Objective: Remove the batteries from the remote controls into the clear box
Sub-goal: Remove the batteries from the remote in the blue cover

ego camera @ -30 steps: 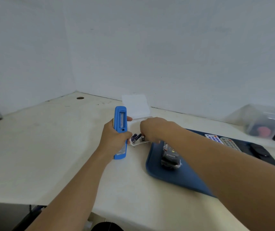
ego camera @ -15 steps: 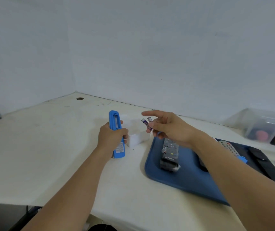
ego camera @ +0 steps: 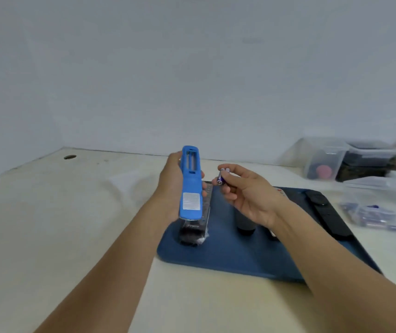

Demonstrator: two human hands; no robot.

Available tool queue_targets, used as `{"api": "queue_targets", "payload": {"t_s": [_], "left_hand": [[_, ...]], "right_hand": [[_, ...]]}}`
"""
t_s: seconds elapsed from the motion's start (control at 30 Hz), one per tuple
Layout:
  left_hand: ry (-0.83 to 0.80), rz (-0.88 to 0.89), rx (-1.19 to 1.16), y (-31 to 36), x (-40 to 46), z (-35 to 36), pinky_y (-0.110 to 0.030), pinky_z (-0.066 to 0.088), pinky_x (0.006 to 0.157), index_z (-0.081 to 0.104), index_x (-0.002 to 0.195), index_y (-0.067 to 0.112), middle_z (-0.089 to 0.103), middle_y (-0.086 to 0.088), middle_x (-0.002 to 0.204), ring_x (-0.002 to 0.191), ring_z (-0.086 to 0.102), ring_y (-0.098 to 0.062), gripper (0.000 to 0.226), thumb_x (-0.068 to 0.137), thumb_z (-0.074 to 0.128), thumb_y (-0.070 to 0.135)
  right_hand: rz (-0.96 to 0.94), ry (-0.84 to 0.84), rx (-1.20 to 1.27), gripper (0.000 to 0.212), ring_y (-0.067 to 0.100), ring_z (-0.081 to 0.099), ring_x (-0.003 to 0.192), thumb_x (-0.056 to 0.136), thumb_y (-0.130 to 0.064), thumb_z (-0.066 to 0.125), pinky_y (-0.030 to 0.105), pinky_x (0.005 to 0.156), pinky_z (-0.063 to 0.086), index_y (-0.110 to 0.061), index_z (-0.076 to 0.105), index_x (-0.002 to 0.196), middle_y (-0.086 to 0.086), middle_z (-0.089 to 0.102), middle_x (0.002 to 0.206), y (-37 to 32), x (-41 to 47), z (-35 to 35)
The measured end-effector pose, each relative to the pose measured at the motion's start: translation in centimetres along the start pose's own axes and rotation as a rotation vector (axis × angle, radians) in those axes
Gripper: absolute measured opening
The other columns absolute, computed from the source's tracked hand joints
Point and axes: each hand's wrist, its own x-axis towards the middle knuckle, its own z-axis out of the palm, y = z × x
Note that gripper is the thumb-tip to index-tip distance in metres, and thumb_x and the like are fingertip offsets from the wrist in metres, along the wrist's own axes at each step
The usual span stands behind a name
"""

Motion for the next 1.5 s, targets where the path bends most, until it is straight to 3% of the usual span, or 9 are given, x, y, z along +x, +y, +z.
{"api": "queue_targets", "payload": {"t_s": [0.27, 0.4, 0.5, 0.6, 0.7, 0.87, 0.97, 1.27, 1.5], "left_hand": [[-0.202, -0.138, 0.031, -5.5, 2.0, 8.9, -0.028, 0.051, 0.044, 0.073, 0.093, 0.009, 0.074, -0.010, 0.076, 0.051, 0.063, -0.021, 0.037, 0.103, 0.049, 0.036], [-0.263, -0.151, 0.140, -7.5, 1.5, 9.8, -0.028, 0.051, 0.049, 0.081, 0.066, 0.021, 0.071, -0.009, 0.072, 0.054, 0.063, -0.021, 0.056, 0.100, 0.049, 0.053], [-0.252, -0.144, 0.155, -7.9, 0.9, 9.7, -0.029, 0.050, 0.050, 0.078, 0.080, 0.016, 0.068, -0.011, 0.072, 0.056, 0.060, -0.024, 0.052, 0.098, 0.051, 0.056], [-0.243, -0.130, 0.184, -7.9, 0.9, 9.6, -0.029, 0.050, 0.046, 0.067, 0.099, 0.010, 0.067, -0.010, 0.069, 0.052, 0.059, -0.023, 0.048, 0.099, 0.052, 0.055], [-0.255, -0.111, 0.209, -7.9, 1.0, 9.4, -0.028, 0.050, 0.046, 0.068, 0.093, 0.010, 0.068, -0.010, 0.068, 0.052, 0.059, -0.023, 0.048, 0.101, 0.050, 0.054], [-0.343, -0.054, 0.280, -8.5, 0.8, 9.9, -0.031, 0.051, 0.047, 0.065, 0.099, 0.010, 0.069, -0.011, 0.074, 0.055, 0.062, -0.025, 0.039, 0.101, 0.054, 0.048], [-0.425, -0.016, 0.339, -8.8, 0.5, 10.0, -0.031, 0.050, 0.048, 0.058, 0.101, 0.011, 0.069, -0.011, 0.072, 0.055, 0.062, -0.026, 0.035, 0.102, 0.053, 0.046], [-0.466, 0.107, 0.496, -9.0, 0.6, 10.0, -0.031, 0.056, 0.053, 0.045, 0.114, 0.009, 0.074, -0.006, 0.075, 0.060, 0.071, -0.029, 0.041, 0.103, 0.053, 0.047], [-0.451, 0.172, 0.499, -9.1, 1.3, 9.9, -0.034, 0.056, 0.051, 0.050, 0.109, 0.010, 0.075, -0.003, 0.079, 0.063, 0.074, -0.034, 0.039, 0.102, 0.054, 0.048]], "right_hand": [[-0.199, 0.334, -0.009, 0.003, 0.009, 0.048, 0.051, 0.098, -0.007, 0.060, 0.017, 0.043, 0.039, -0.009, 0.058, 0.095, 0.012, 0.066, 0.078, -3.7, -3.1, -8.4], [-0.175, 0.319, -0.124, 0.011, 0.009, 0.049, 0.053, 0.101, -0.011, 0.056, 0.019, 0.046, 0.042, -0.007, 0.066, 0.105, 0.005, 0.063, 0.071, -4.4, -3.2, -8.9], [-0.163, 0.274, -0.215, 0.021, 0.010, 0.049, 0.054, 0.102, -0.008, 0.052, 0.020, 0.050, 0.049, -0.007, 0.072, 0.106, 0.003, 0.057, 0.069, -4.5, -3.4, -8.6], [-0.240, 0.266, -0.519, 0.022, 0.007, 0.043, 0.049, 0.102, -0.009, 0.052, 0.017, 0.045, 0.039, -0.008, 0.073, 0.103, -0.001, 0.052, 0.062, -4.5, -3.5, -8.5], [-0.355, 0.281, -0.850, 0.017, 0.005, 0.039, 0.045, 0.102, -0.014, 0.053, 0.018, 0.046, 0.036, -0.005, 0.068, 0.097, -0.006, 0.050, 0.055, -4.9, -3.6, -8.7], [-0.444, 0.259, -1.123, 0.027, 0.020, 0.052, 0.067, 0.100, -0.025, 0.057, 0.042, 0.068, 0.048, -0.002, 0.060, 0.086, 0.006, 0.061, 0.071, -5.0, -3.4, -8.4], [-0.520, 0.331, -1.263, 0.036, 0.015, 0.049, 0.059, 0.097, -0.035, 0.061, 0.033, 0.059, 0.042, -0.007, 0.056, 0.075, 0.001, 0.058, 0.062, -4.6, -3.4, -8.2], [-0.622, 0.528, -1.248, 0.036, 0.029, 0.052, 0.058, 0.100, -0.039, 0.053, 0.043, 0.053, 0.046, -0.012, 0.043, 0.079, 0.006, 0.055, 0.061, -3.1, -2.6, -7.7], [-0.690, 0.586, -1.075, 0.035, 0.005, 0.043, 0.051, 0.094, -0.033, 0.067, 0.013, 0.048, 0.037, -0.015, 0.043, 0.076, -0.008, 0.044, 0.058, -3.2, -2.0, -7.5]]}}
